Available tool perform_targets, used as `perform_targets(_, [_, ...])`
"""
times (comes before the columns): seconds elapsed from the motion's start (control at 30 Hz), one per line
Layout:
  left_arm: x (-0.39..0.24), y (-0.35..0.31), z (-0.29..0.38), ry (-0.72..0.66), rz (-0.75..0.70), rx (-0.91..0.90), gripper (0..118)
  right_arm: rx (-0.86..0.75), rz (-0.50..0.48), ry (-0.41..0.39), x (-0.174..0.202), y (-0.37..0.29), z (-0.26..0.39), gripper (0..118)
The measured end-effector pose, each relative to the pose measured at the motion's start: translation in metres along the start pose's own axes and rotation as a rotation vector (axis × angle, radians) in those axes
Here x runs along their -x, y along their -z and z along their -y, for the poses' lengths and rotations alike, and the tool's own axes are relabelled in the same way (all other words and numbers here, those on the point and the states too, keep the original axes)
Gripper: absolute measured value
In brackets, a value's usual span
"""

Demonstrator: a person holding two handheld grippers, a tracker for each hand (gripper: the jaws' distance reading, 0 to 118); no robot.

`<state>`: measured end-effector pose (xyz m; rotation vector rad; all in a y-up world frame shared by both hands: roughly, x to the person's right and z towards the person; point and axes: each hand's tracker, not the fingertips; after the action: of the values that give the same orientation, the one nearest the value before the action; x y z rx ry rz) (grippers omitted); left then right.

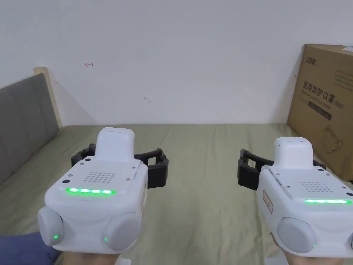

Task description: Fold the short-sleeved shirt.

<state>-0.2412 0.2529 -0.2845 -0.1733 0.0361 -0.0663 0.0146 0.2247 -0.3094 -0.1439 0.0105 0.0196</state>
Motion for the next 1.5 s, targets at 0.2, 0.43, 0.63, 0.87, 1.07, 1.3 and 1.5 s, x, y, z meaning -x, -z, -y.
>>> perform_targets(0.2, [0.002, 0.007, 0.0, -0.029, -0.09, 0.032, 105, -0.005, 0.005, -0.001, 0.0, -0.001, 0.002, 88])
perform_targets(0.43, [0.003, 0.008, 0.003, -0.009, -0.127, 0.035, 105, -0.003, 0.025, 0.008, -0.002, 0.0, 0.004, 88])
perform_targets(0.63, [0.001, 0.008, 0.002, -0.001, -0.139, 0.054, 105, 0.01, 0.026, 0.017, -0.004, 0.0, 0.006, 88])
perform_targets(0.87, [-0.004, 0.006, 0.002, 0.027, -0.118, 0.034, 105, 0.014, 0.029, 0.016, -0.007, -0.001, 0.007, 88])
perform_targets(1.07, [-0.004, 0.005, 0.002, 0.029, -0.122, 0.042, 105, 0.021, 0.034, 0.011, -0.007, 0.001, 0.009, 88])
perform_targets(1.3, [-0.004, 0.009, 0.004, 0.021, -0.149, 0.079, 105, 0.026, 0.026, 0.002, -0.006, 0.0, 0.01, 88])
perform_targets(1.5, [-0.005, 0.009, 0.006, 0.025, -0.139, 0.088, 105, 0.03, 0.023, 0.005, -0.005, 0.002, 0.01, 88])
